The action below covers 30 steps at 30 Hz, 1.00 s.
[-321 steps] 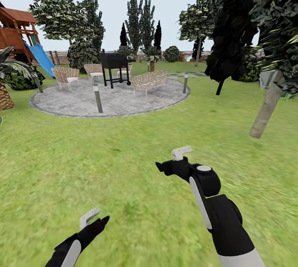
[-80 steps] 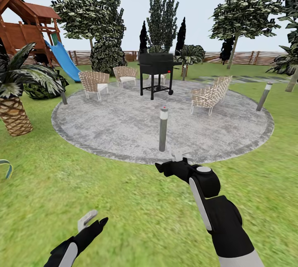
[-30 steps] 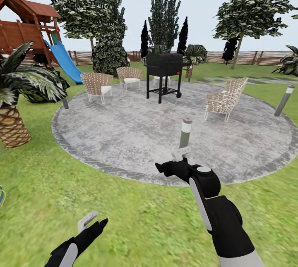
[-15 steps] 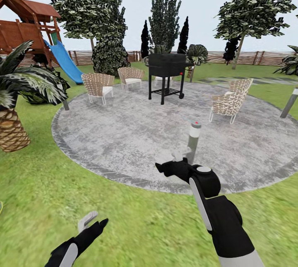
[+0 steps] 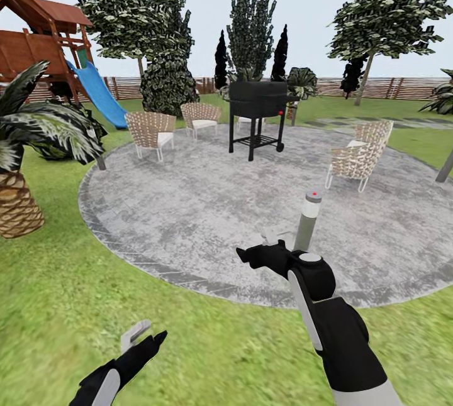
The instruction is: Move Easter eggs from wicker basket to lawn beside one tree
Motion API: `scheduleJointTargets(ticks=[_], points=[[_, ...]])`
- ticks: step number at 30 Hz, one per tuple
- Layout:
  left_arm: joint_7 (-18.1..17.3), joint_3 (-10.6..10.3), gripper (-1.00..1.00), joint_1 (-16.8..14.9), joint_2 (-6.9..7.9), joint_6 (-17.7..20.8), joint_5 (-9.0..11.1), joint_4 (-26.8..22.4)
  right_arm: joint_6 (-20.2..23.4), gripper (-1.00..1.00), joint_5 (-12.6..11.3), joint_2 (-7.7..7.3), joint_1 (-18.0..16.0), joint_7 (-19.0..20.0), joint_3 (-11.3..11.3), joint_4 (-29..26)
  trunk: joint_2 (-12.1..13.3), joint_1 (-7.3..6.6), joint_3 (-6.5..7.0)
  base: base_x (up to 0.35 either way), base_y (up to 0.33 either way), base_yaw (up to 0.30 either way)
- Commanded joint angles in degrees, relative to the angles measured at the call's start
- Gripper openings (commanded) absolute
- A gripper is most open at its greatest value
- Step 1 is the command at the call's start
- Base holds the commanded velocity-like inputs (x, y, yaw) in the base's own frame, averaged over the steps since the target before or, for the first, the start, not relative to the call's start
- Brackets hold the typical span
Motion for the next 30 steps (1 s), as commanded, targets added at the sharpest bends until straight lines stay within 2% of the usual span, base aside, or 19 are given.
scheduleJointTargets(ticks=[1, 13, 21, 30], points=[[-0.21, 0.16, 1.00, -0.03, -0.01, 0.43, 0.45, -0.06, 0.27, 1.00, 0.30, 0.02, -0.05, 0.26, -0.01, -0.06, -0.03, 0.03, -0.06, 0.257, 0.184, 0.000], [-0.35, 0.12, 1.00, -0.03, 0.07, 0.43, 0.48, -0.17, 0.21, 1.00, 0.32, -0.32, 0.05, 0.38, 0.19, -0.05, -0.03, 0.03, -0.06, 0.258, 0.183, 0.000], [-0.15, 0.18, 1.00, -0.03, 0.07, 0.45, 0.45, -0.18, 0.69, 1.00, 0.30, 0.16, 0.01, 0.35, 0.01, -0.11, -0.03, 0.03, -0.06, 0.259, 0.182, -0.003], [0.05, 0.19, 1.00, -0.03, 0.07, 0.45, 0.45, -0.10, 0.79, 1.00, 0.30, 0.27, -0.04, 0.35, -0.17, -0.11, -0.03, 0.03, -0.06, 0.259, 0.182, -0.119]])
